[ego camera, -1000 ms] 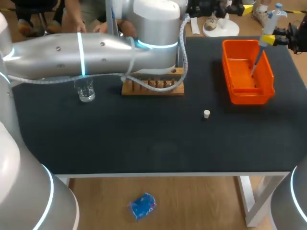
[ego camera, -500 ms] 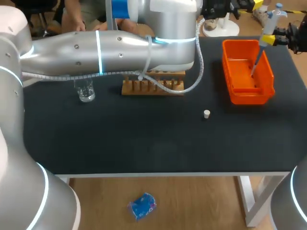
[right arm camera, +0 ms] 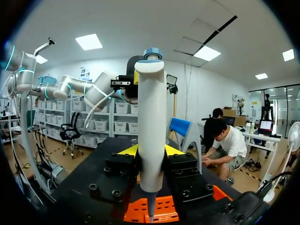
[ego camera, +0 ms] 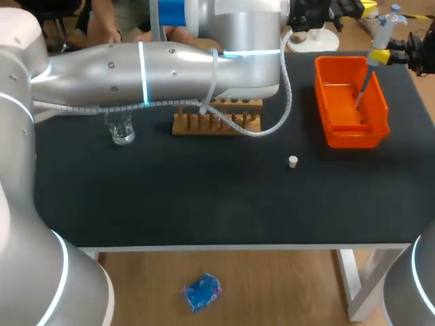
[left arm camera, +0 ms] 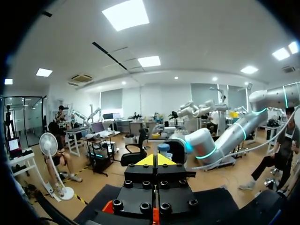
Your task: Invert the test tube, pick up the pipette, mount the tip to pipette, aspirate from beaker and dispense into the tube, eject the tip, return the pipette, and cap with the stopper.
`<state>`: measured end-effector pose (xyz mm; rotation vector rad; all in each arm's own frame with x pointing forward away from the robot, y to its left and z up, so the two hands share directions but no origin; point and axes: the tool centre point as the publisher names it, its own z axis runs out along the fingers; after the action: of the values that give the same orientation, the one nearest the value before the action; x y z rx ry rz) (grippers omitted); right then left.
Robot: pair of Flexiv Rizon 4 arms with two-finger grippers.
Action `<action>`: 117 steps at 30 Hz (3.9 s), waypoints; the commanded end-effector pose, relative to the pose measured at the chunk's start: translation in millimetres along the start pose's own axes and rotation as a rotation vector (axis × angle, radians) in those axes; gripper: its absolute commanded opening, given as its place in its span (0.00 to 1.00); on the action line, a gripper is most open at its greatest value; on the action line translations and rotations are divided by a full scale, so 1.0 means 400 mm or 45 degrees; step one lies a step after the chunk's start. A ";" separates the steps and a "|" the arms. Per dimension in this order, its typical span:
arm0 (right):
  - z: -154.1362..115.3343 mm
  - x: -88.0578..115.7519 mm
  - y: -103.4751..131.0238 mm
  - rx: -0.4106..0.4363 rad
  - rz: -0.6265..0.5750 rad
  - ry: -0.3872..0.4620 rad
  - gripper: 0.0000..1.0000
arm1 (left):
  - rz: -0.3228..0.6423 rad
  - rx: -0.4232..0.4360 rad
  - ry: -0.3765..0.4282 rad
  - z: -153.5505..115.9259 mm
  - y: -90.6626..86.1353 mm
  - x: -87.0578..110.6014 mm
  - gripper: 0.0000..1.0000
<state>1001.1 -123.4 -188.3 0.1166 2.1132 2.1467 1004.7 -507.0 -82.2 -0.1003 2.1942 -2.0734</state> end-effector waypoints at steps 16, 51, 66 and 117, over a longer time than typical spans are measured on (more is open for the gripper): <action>-0.002 -0.004 -0.001 0.001 -0.001 0.007 0.00 | -0.032 0.027 0.049 0.055 0.022 0.000 0.00; -0.002 -0.004 -0.001 0.001 -0.001 0.007 0.00 | -0.046 0.034 0.066 0.071 0.054 0.017 0.00; -0.002 -0.004 -0.001 0.001 -0.001 0.007 0.00 | -0.044 -0.010 0.049 0.075 0.070 0.017 0.00; -0.002 -0.004 -0.001 0.001 -0.001 0.007 0.00 | 0.054 0.035 -0.002 0.055 -0.008 -0.009 0.00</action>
<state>1002.3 -123.7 -189.5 0.1136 2.1115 2.1504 1013.3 -532.9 -86.0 -0.0428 2.1425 -2.0900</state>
